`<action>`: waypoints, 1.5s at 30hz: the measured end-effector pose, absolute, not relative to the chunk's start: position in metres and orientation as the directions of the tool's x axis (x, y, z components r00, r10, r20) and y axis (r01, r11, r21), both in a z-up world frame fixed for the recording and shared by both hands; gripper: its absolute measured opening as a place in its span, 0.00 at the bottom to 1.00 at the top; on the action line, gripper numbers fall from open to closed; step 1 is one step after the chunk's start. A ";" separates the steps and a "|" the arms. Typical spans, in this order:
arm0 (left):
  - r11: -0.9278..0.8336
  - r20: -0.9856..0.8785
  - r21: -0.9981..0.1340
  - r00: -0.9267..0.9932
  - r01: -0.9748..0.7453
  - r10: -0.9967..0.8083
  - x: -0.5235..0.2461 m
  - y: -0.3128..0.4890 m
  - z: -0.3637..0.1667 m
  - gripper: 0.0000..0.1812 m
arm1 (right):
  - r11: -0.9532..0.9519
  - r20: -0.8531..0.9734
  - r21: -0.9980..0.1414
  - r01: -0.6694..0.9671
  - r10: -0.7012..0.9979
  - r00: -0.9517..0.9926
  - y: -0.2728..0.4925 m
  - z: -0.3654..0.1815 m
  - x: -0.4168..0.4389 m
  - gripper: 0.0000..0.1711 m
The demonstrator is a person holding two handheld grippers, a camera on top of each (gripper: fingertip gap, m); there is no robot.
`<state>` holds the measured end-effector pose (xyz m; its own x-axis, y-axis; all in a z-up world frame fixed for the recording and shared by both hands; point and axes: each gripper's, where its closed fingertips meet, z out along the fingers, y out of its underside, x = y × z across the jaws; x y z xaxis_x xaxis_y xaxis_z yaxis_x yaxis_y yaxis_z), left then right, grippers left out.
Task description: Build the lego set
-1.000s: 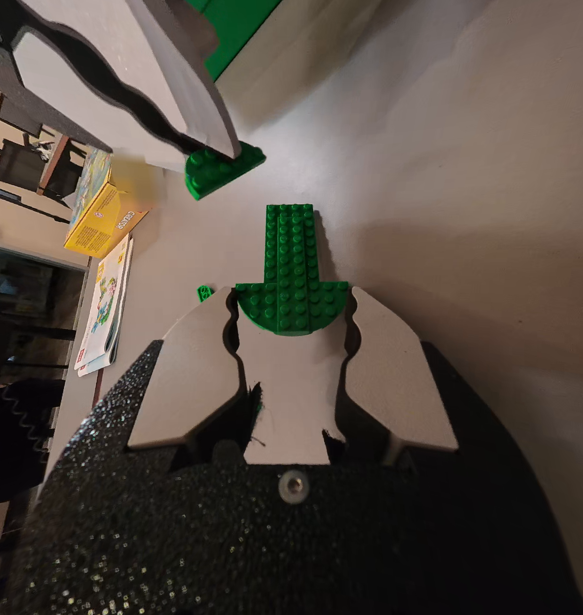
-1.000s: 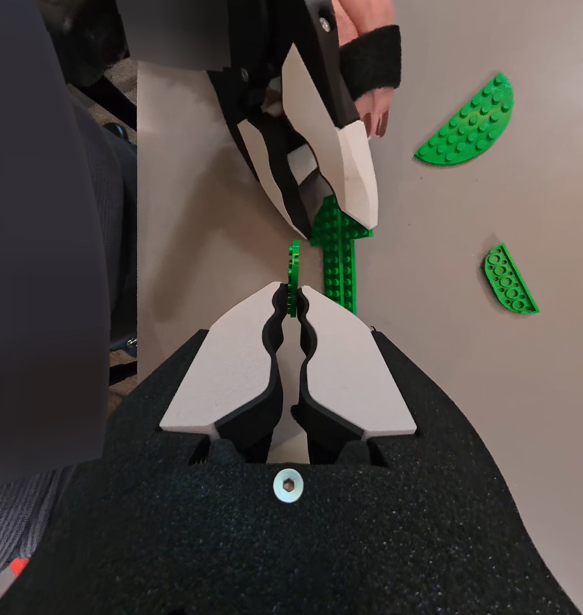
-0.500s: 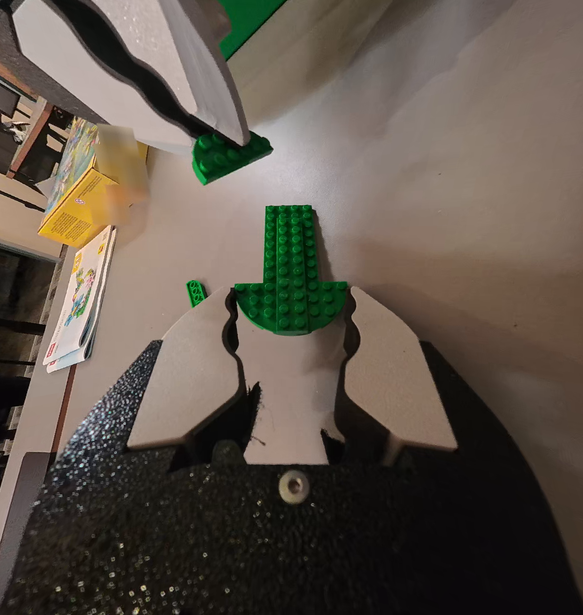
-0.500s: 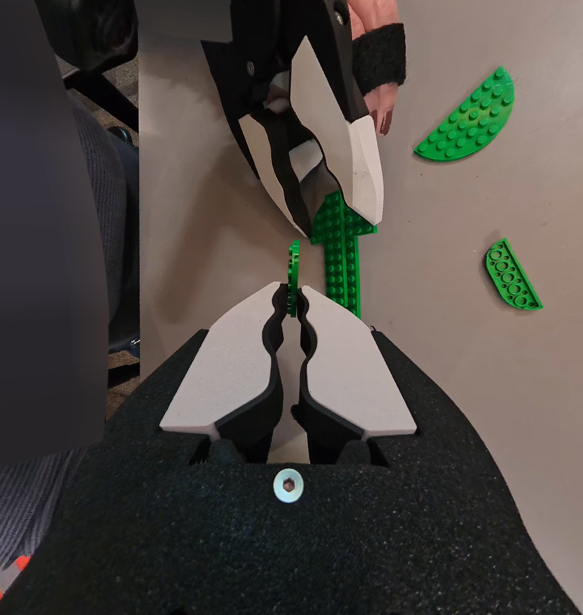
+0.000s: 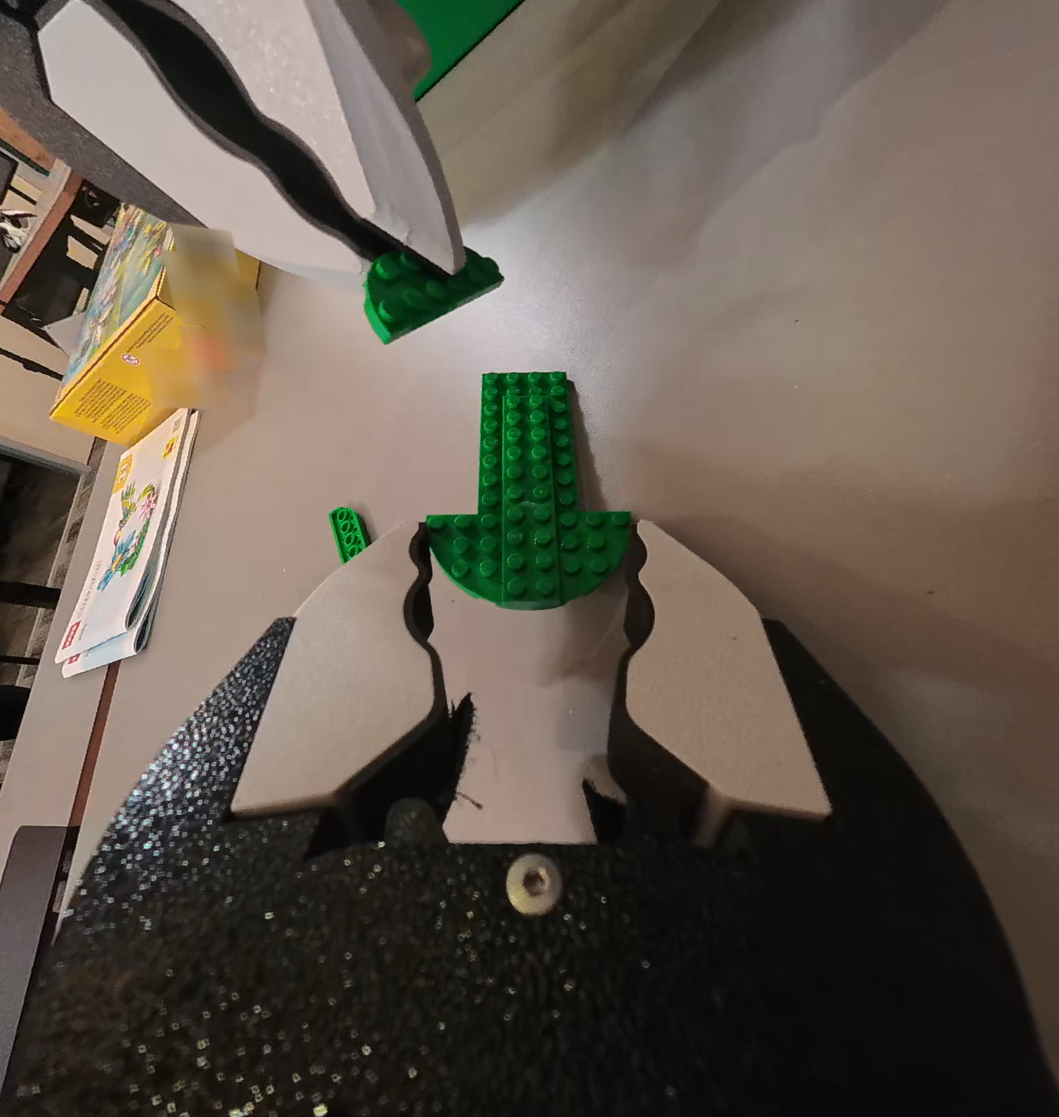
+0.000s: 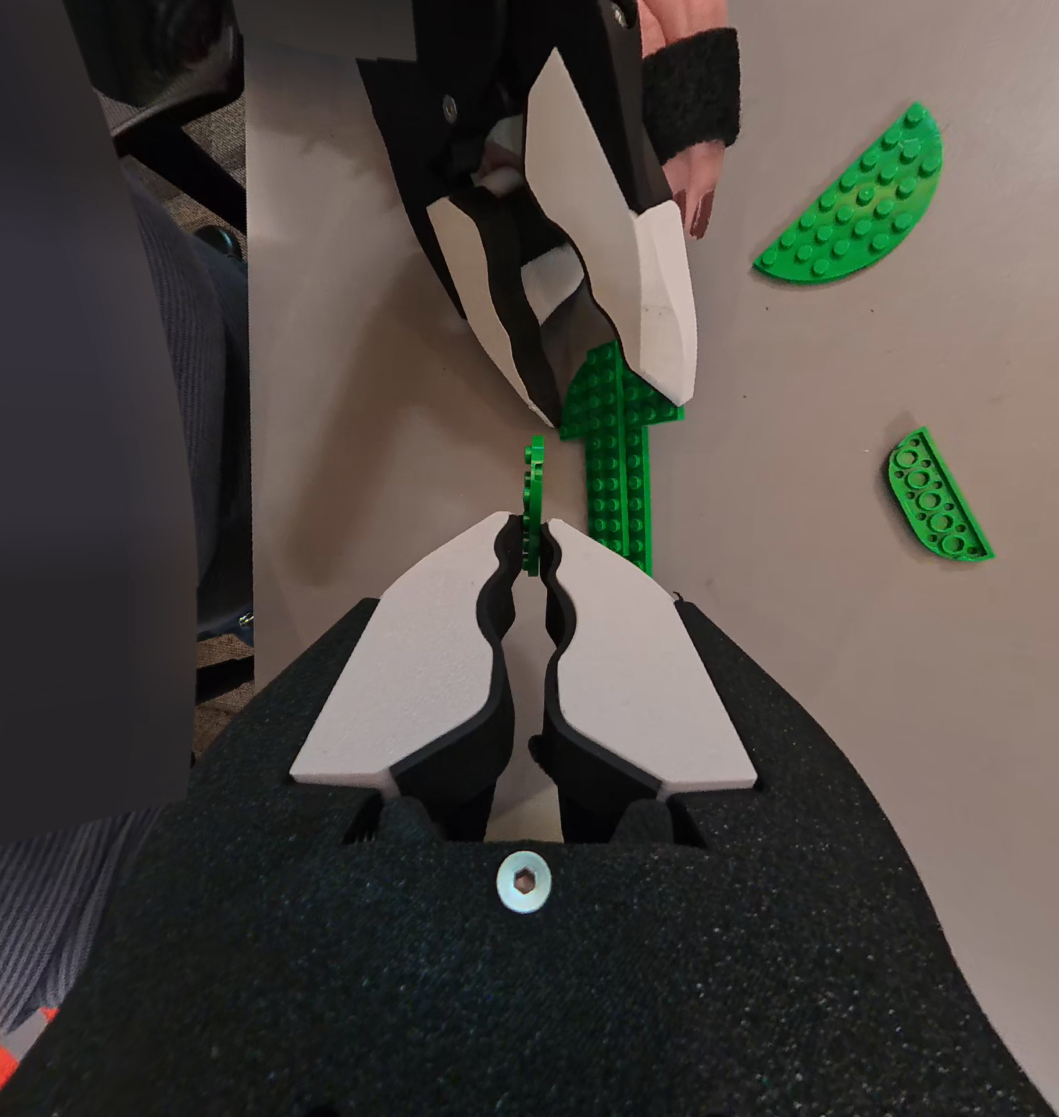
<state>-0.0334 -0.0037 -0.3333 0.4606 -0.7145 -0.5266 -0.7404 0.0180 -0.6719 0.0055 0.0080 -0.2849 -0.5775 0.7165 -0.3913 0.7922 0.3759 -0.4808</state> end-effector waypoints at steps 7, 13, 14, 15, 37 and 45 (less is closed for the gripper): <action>0.015 -0.521 -0.677 0.464 -0.736 -0.716 -0.034 -0.004 -0.333 0.34 | 0.374 -0.394 -0.477 0.795 0.718 -0.574 0.008 -0.285 0.006 0.03; 0.012 -0.517 -0.679 0.466 -0.734 -0.718 -0.034 -0.004 -0.334 0.34 | 0.374 -0.399 -0.473 0.798 0.716 -0.572 0.008 -0.286 0.006 0.03; 0.011 -0.516 -0.679 0.467 -0.734 -0.718 -0.034 -0.004 -0.334 0.34 | 0.374 -0.400 -0.472 0.798 0.716 -0.572 0.008 -0.286 0.006 0.03; 0.010 -0.515 -0.680 0.467 -0.734 -0.719 -0.034 -0.004 -0.334 0.34 | 0.374 -0.400 -0.472 0.798 0.716 -0.572 0.008 -0.286 0.006 0.03; -0.055 -0.430 -0.714 0.499 -0.698 -0.753 -0.033 -0.004 -0.336 0.34 | 0.370 -0.412 -0.466 0.804 0.713 -0.568 0.008 -0.287 0.008 0.03; -0.129 -0.324 -0.744 0.523 -0.655 -0.789 -0.030 -0.007 -0.340 0.34 | 0.358 -0.418 -0.436 0.826 0.733 -0.537 0.008 -0.297 0.002 0.03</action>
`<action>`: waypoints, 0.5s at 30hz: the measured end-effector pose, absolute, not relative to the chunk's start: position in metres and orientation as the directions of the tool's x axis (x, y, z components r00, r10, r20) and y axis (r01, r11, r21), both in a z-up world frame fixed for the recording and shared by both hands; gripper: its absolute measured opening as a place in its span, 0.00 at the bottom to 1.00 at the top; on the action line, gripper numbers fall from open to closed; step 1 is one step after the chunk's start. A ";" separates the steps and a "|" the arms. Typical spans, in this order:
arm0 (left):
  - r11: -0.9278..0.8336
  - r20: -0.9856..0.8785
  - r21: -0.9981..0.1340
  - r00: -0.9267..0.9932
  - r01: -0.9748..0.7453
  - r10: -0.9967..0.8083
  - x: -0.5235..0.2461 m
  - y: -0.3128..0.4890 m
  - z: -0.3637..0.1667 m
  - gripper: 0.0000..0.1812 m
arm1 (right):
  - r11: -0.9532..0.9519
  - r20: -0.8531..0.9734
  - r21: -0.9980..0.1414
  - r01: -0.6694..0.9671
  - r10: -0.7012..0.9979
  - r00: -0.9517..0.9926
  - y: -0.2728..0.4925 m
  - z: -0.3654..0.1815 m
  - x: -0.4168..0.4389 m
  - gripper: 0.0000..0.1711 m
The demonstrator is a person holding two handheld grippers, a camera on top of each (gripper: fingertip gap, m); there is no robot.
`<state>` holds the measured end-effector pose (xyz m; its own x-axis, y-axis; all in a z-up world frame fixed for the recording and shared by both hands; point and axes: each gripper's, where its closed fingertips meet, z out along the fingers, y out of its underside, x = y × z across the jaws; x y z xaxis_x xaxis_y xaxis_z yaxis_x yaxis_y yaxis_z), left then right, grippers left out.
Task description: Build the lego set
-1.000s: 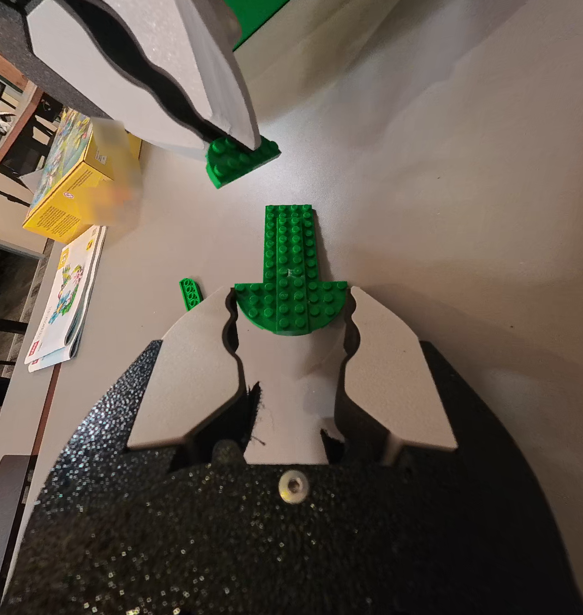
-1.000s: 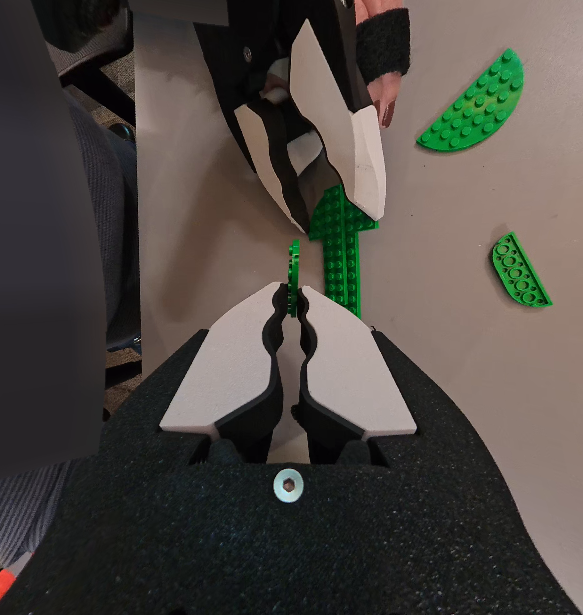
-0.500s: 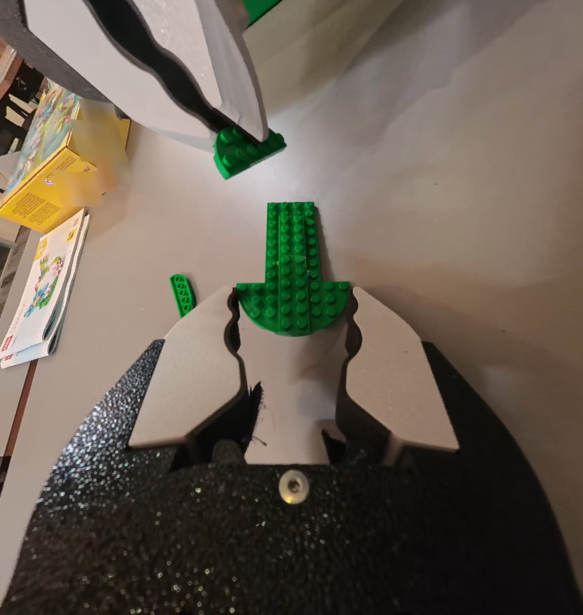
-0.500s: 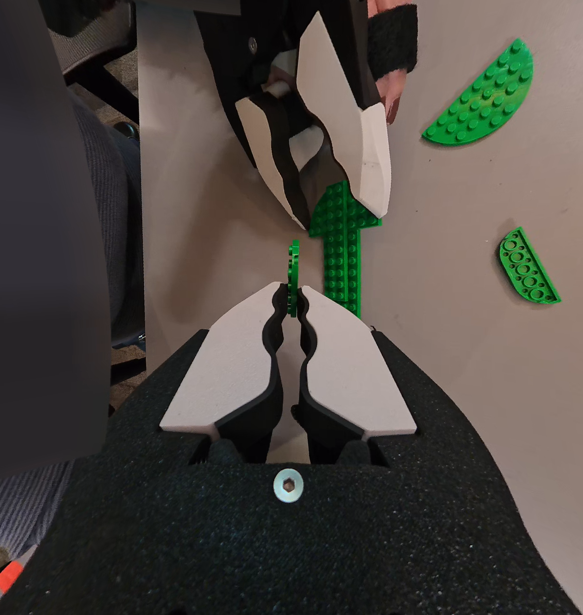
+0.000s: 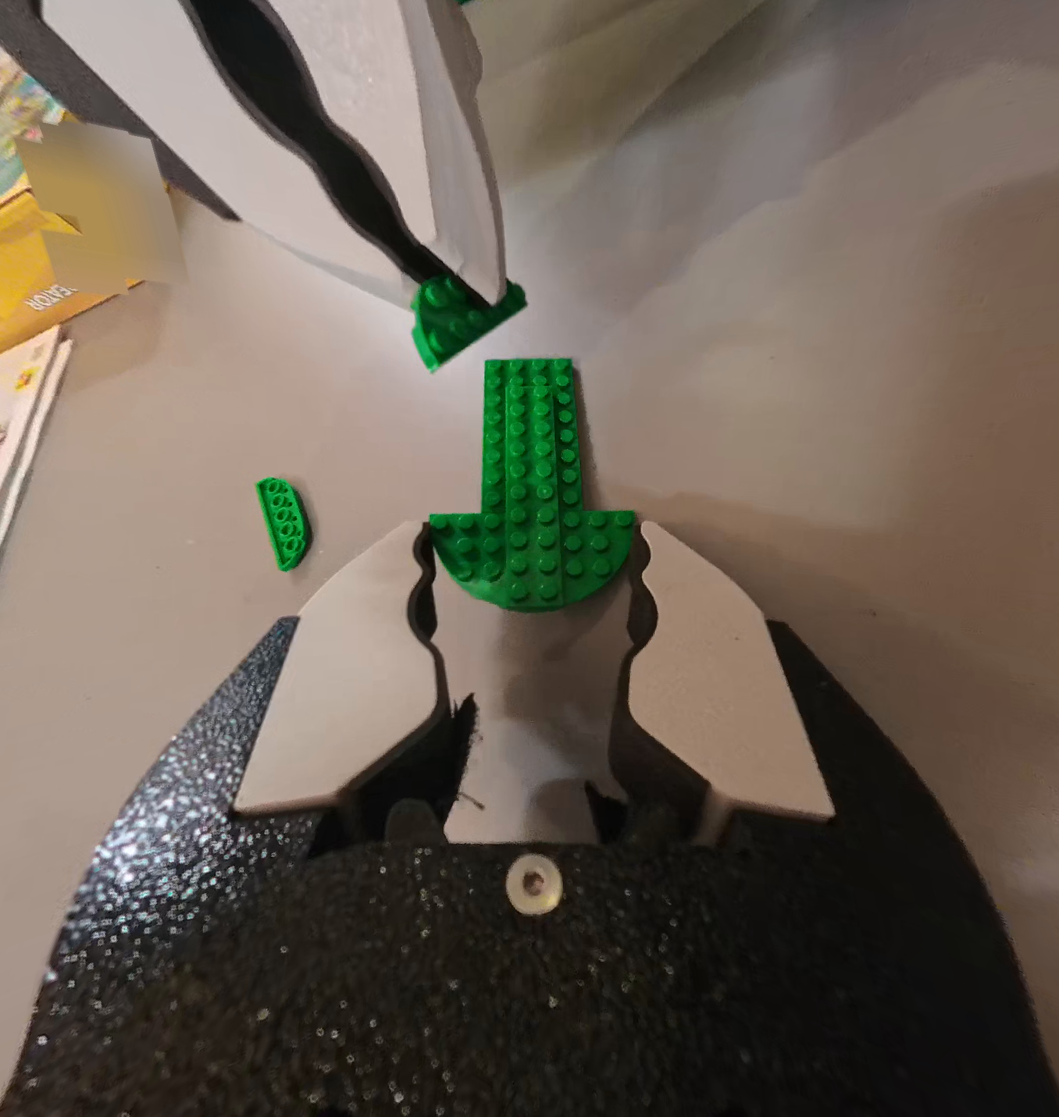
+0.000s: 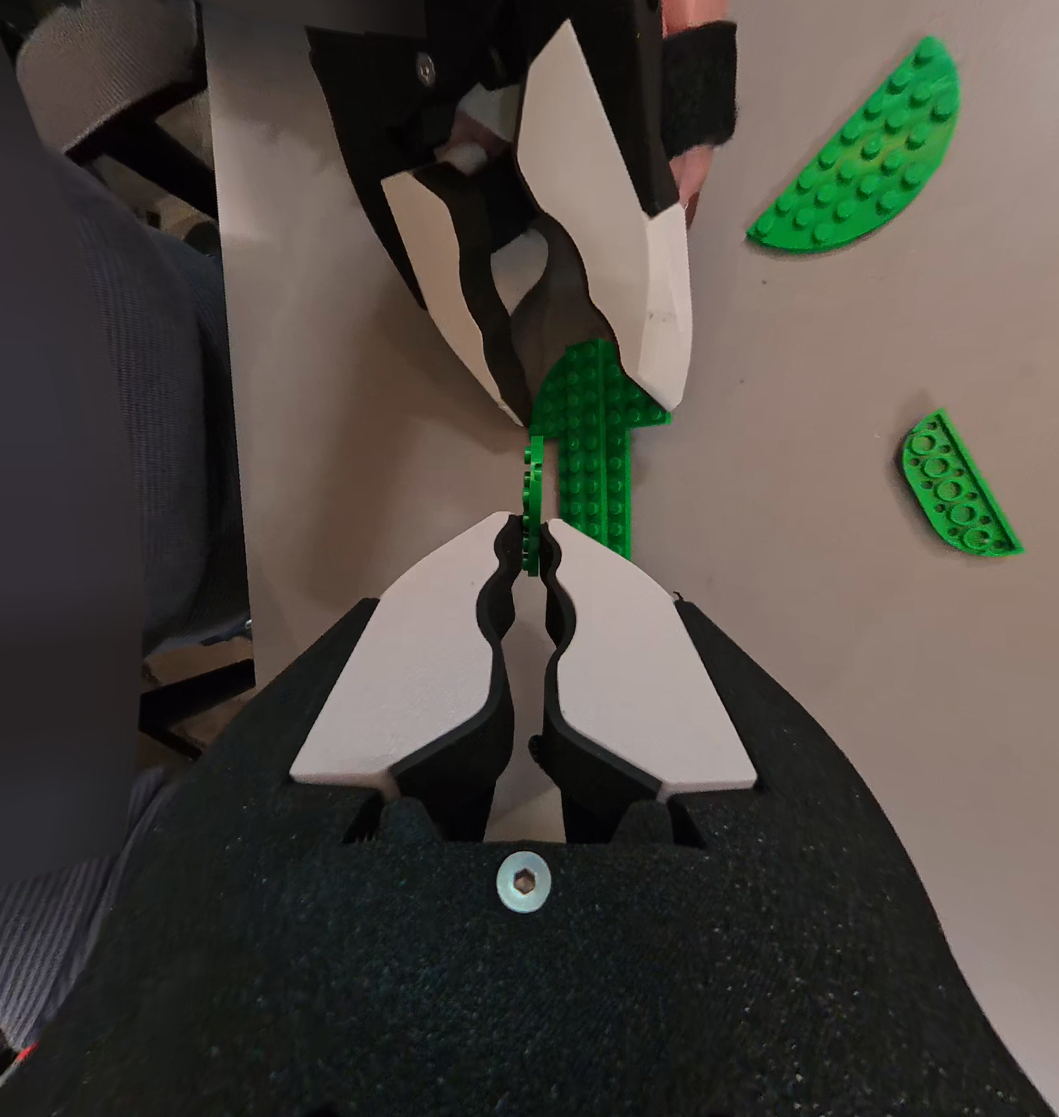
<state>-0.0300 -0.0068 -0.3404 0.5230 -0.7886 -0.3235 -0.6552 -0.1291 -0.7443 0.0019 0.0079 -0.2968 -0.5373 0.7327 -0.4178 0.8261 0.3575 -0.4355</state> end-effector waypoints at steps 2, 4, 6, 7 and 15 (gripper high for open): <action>-0.140 -0.300 -0.749 0.520 -0.648 -0.800 -0.028 -0.008 -0.341 0.34 | 0.372 -0.423 -0.412 0.832 0.730 -0.536 0.006 -0.302 0.002 0.03; -0.150 -0.280 -0.754 0.519 -0.640 -0.807 -0.027 -0.009 -0.342 0.34 | 0.384 -0.436 -0.385 0.839 0.726 -0.532 0.004 -0.306 0.003 0.03; -0.154 -0.268 -0.760 0.520 -0.631 -0.811 -0.027 -0.009 -0.342 0.34 | 0.400 -0.452 -0.352 0.846 0.719 -0.528 0.003 -0.310 0.005 0.03; -0.154 -0.262 -0.764 0.520 -0.626 -0.813 -0.026 -0.009 -0.342 0.34 | 0.408 -0.450 -0.335 0.849 0.722 -0.525 0.003 -0.313 0.005 0.03; -0.089 -0.308 -0.767 0.487 -0.635 -0.817 -0.021 -0.012 -0.338 0.34 | 0.464 -0.433 -0.184 0.866 0.753 -0.495 0.007 -0.325 -0.009 0.03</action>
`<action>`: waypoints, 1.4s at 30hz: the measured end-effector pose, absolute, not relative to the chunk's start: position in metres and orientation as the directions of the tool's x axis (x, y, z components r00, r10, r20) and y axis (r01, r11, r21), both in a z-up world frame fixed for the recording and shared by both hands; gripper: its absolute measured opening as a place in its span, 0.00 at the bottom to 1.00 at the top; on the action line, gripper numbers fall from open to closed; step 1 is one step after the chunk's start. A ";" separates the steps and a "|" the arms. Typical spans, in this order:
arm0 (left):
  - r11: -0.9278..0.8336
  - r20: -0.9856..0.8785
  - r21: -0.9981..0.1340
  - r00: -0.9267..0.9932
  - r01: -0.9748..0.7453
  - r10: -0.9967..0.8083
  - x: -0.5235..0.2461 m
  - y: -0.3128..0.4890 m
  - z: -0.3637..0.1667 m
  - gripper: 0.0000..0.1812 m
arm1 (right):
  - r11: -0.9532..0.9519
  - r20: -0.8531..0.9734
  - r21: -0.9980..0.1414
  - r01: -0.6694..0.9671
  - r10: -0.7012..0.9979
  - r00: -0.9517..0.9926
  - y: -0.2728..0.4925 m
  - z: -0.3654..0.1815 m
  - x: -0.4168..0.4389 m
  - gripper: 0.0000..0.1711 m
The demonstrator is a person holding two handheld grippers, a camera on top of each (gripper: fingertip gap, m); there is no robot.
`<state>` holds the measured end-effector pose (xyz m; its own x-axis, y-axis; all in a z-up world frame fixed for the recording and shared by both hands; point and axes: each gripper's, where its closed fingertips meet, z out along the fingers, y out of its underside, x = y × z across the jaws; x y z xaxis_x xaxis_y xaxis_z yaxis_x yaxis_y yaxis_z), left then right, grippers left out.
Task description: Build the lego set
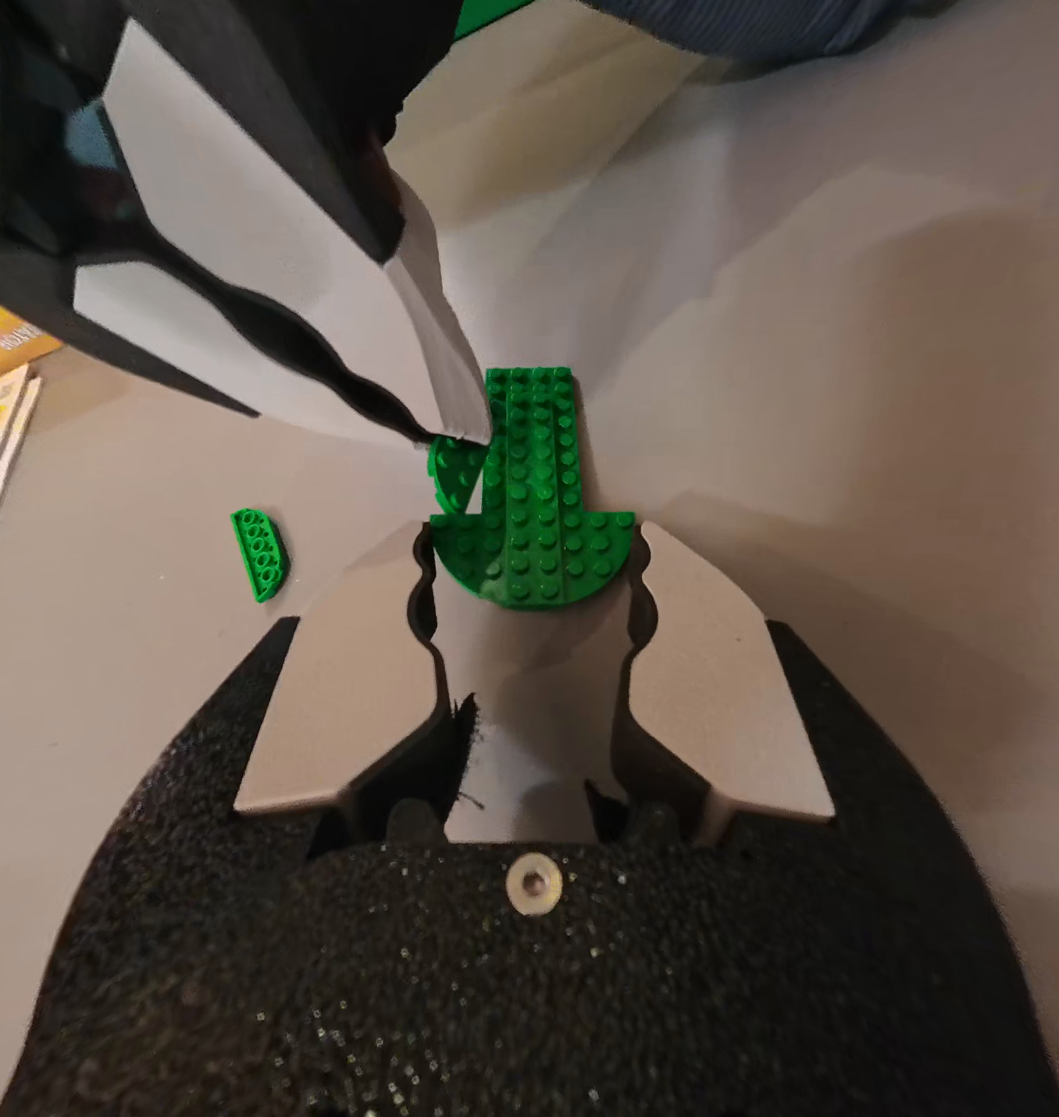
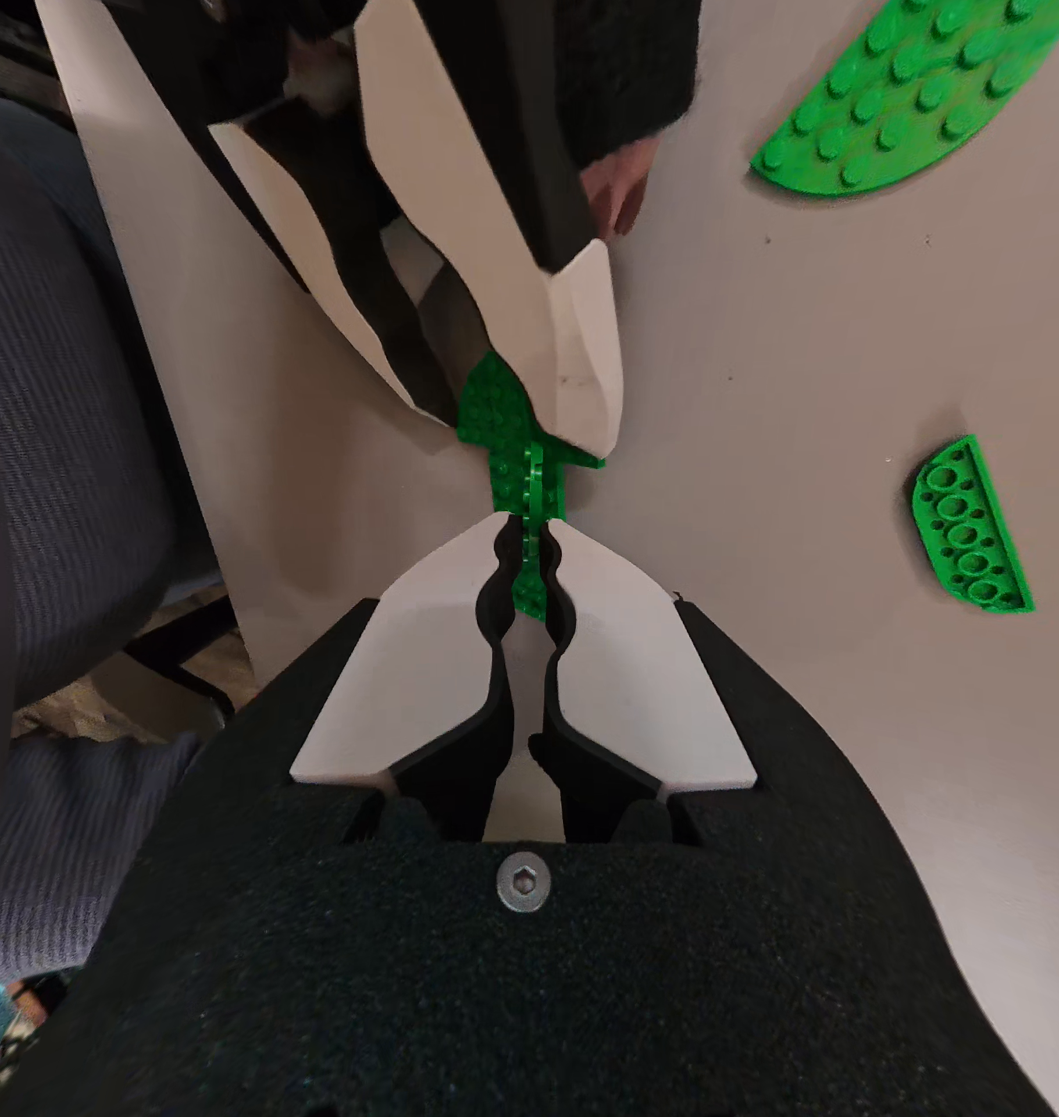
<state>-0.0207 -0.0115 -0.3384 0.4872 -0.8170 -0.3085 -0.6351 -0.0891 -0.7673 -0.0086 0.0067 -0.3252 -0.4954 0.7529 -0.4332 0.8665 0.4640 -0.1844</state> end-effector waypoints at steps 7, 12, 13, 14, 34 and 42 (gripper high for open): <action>-0.021 -0.375 -0.752 0.453 -0.659 -0.809 -0.019 -0.014 -0.336 0.34 | 0.518 -0.459 -0.140 0.844 0.721 -0.519 0.000 -0.327 -0.006 0.03; 0.013 -0.401 -0.748 0.436 -0.664 -0.806 -0.018 -0.015 -0.334 0.34 | 0.537 -0.465 -0.137 0.833 0.708 -0.532 -0.002 -0.328 -0.006 0.03; 0.025 -0.412 -0.744 0.429 -0.667 -0.804 -0.017 -0.015 -0.334 0.34 | 0.542 -0.460 -0.136 0.829 0.707 -0.537 -0.002 -0.328 -0.007 0.03; 0.035 -0.422 -0.740 0.424 -0.671 -0.801 -0.017 -0.016 -0.333 0.34 | 0.546 -0.458 -0.139 0.826 0.705 -0.542 -0.002 -0.327 -0.008 0.03; 0.067 -0.461 -0.720 0.404 -0.690 -0.791 -0.016 -0.017 -0.333 0.34 | 0.539 -0.501 -0.191 0.820 0.665 -0.554 -0.007 -0.325 -0.008 0.10; 0.069 -0.462 -0.720 0.404 -0.690 -0.790 -0.016 -0.017 -0.333 0.34 | 0.491 -0.525 -0.243 0.837 0.659 -0.539 -0.002 -0.314 -0.007 0.15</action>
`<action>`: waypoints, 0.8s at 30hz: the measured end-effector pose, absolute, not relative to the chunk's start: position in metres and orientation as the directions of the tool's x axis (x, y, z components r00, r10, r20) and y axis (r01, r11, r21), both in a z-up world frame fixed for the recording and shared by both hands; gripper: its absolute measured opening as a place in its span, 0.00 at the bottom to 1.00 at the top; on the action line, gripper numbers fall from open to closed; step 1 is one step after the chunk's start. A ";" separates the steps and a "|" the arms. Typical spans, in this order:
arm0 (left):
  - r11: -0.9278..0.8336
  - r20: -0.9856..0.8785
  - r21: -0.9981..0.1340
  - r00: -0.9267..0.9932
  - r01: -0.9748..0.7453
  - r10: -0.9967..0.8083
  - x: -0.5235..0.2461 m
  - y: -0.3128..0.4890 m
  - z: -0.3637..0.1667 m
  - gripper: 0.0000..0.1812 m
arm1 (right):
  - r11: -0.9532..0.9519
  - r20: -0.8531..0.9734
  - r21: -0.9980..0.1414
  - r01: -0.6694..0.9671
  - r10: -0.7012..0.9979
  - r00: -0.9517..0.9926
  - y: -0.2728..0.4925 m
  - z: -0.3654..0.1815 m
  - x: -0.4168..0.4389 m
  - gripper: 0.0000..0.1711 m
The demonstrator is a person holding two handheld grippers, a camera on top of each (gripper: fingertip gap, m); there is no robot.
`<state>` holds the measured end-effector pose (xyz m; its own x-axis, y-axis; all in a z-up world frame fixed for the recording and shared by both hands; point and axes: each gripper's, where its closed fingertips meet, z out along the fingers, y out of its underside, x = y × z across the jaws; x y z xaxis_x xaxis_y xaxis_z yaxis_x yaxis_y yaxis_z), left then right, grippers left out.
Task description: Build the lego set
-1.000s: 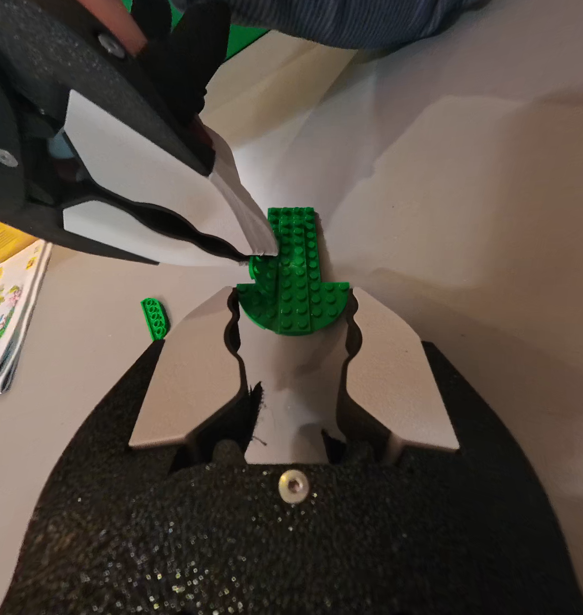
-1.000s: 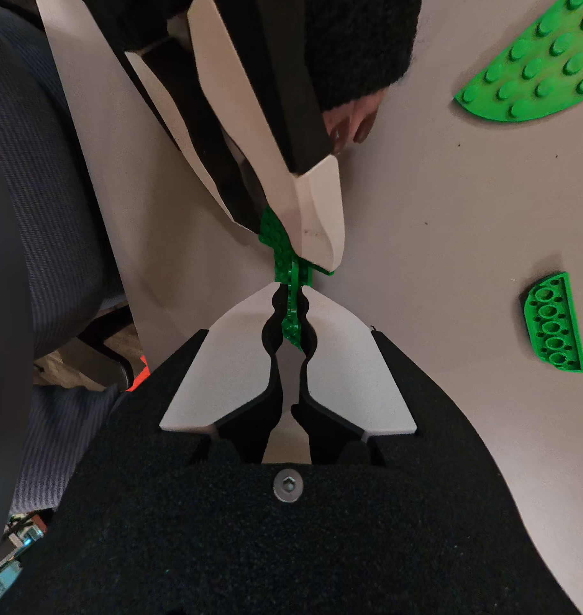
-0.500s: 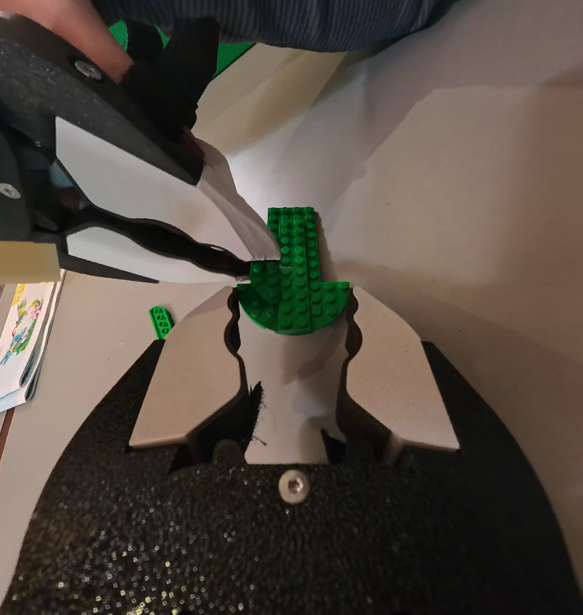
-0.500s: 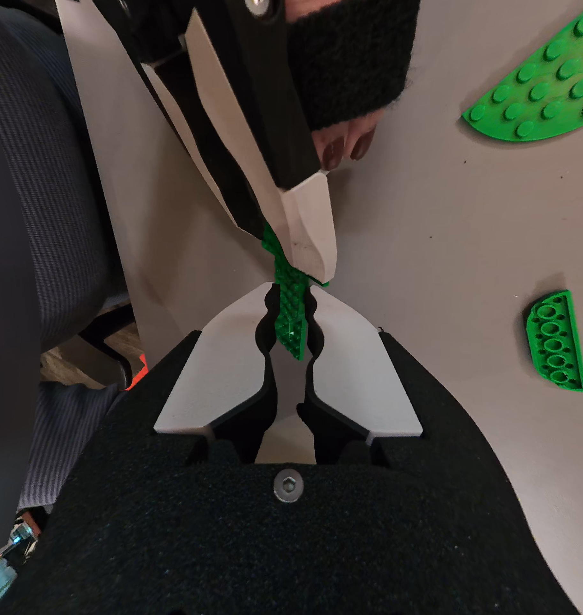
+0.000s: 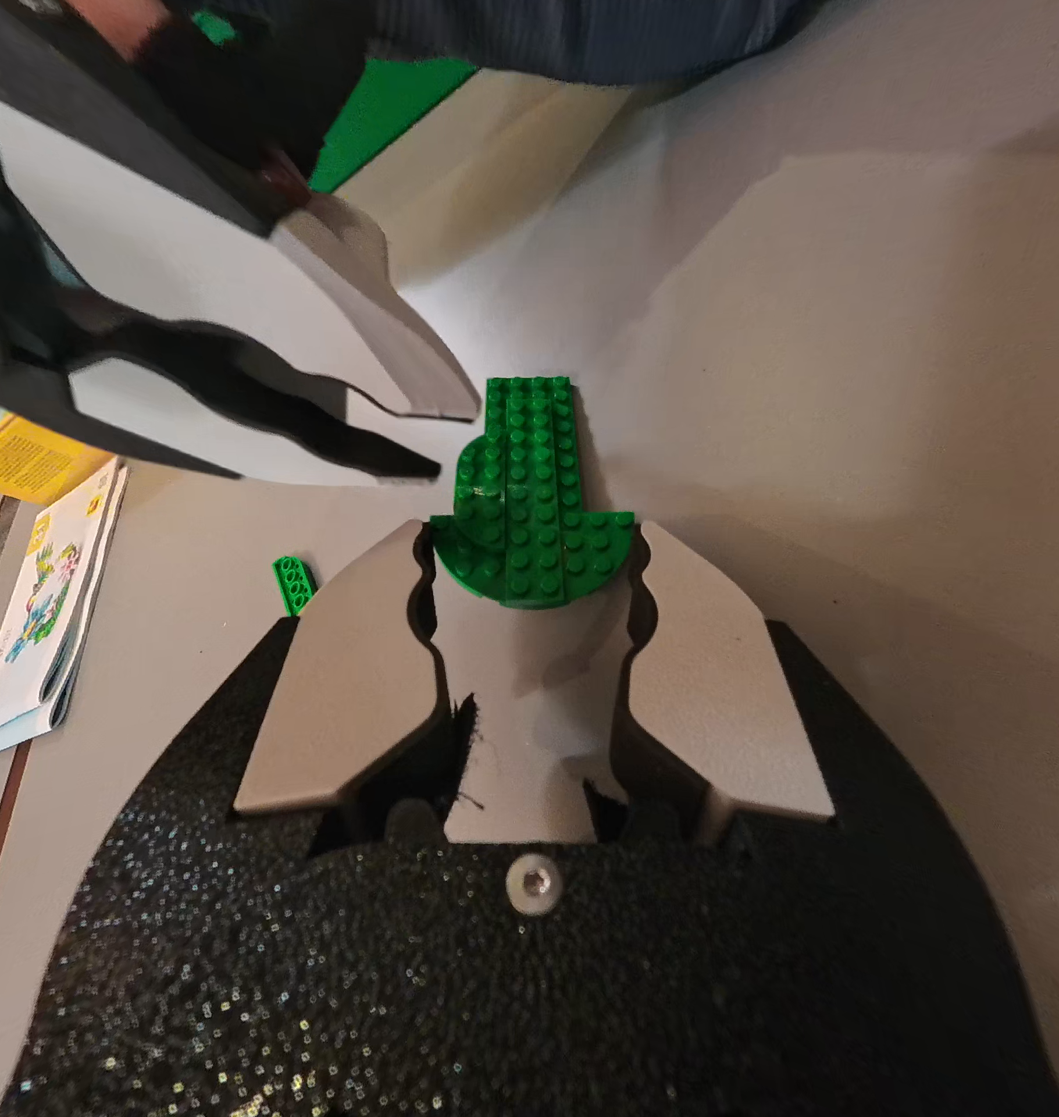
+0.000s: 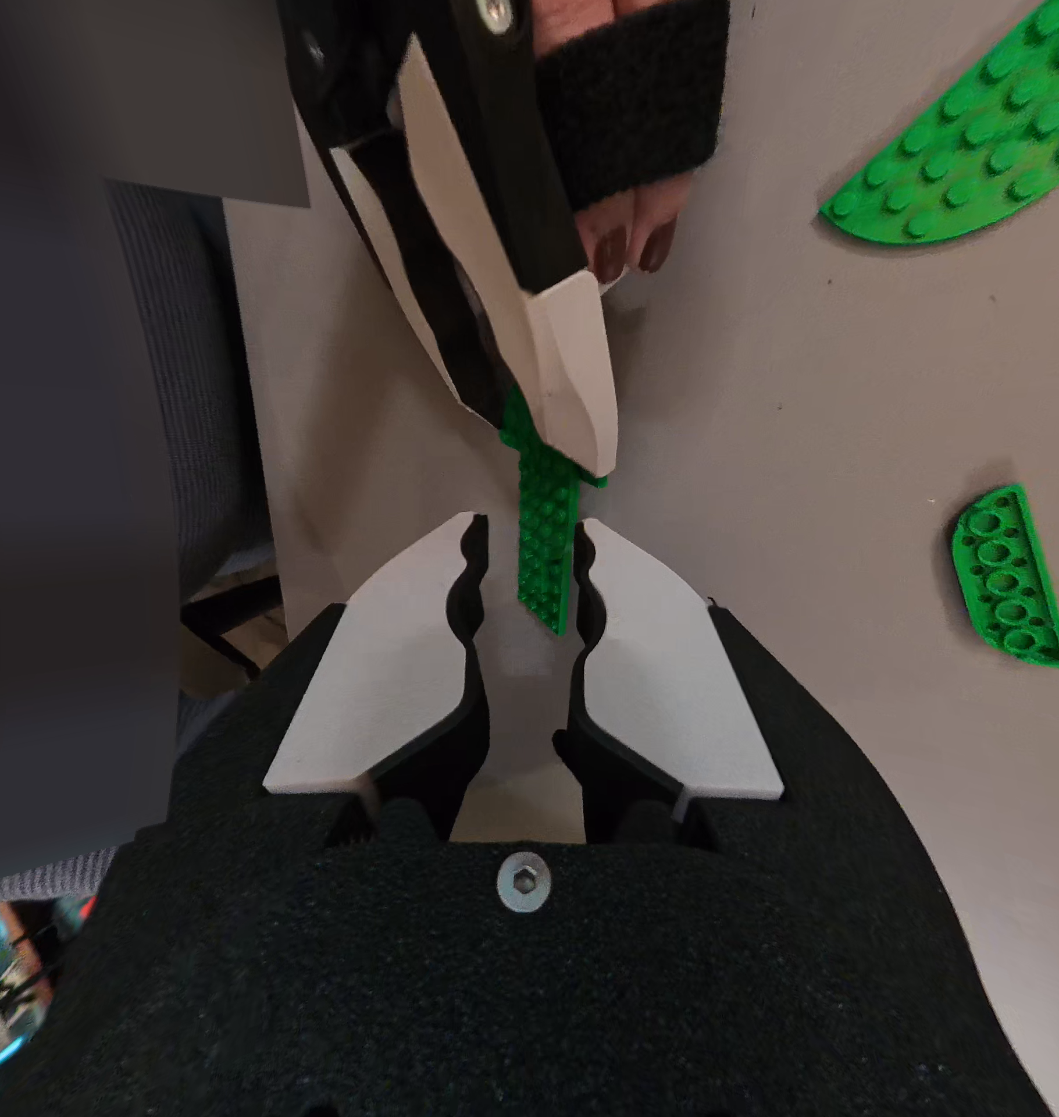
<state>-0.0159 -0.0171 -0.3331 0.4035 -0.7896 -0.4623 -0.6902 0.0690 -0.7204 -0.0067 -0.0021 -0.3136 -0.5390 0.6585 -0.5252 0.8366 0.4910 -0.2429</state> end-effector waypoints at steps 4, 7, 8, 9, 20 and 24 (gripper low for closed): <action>0.069 -0.460 -0.723 0.405 -0.687 -0.790 -0.016 -0.017 -0.333 0.34 | 0.421 -0.480 -0.352 0.836 0.686 -0.547 0.009 -0.294 -0.009 0.18; 0.069 -0.460 -0.725 0.407 -0.686 -0.789 -0.016 -0.017 -0.333 0.34 | 0.333 -0.428 -0.479 0.812 0.719 -0.547 0.019 -0.283 -0.014 0.20; 0.069 -0.460 -0.725 0.408 -0.685 -0.789 -0.016 -0.017 -0.333 0.34 | 0.304 -0.411 -0.528 0.793 0.726 -0.551 0.020 -0.282 -0.017 0.21; 0.068 -0.459 -0.726 0.408 -0.684 -0.789 -0.016 -0.017 -0.333 0.34 | 0.275 -0.400 -0.573 0.772 0.728 -0.557 0.019 -0.282 -0.017 0.23; 0.078 -0.477 -0.714 0.403 -0.695 -0.781 -0.016 -0.018 -0.333 0.34 | -0.161 -0.499 -0.807 0.568 0.701 -0.510 0.023 -0.281 -0.017 0.26; 0.081 -0.479 -0.712 0.400 -0.697 -0.781 -0.016 -0.018 -0.333 0.34 | -0.225 -0.525 -0.812 0.538 0.683 -0.507 0.027 -0.287 -0.021 0.27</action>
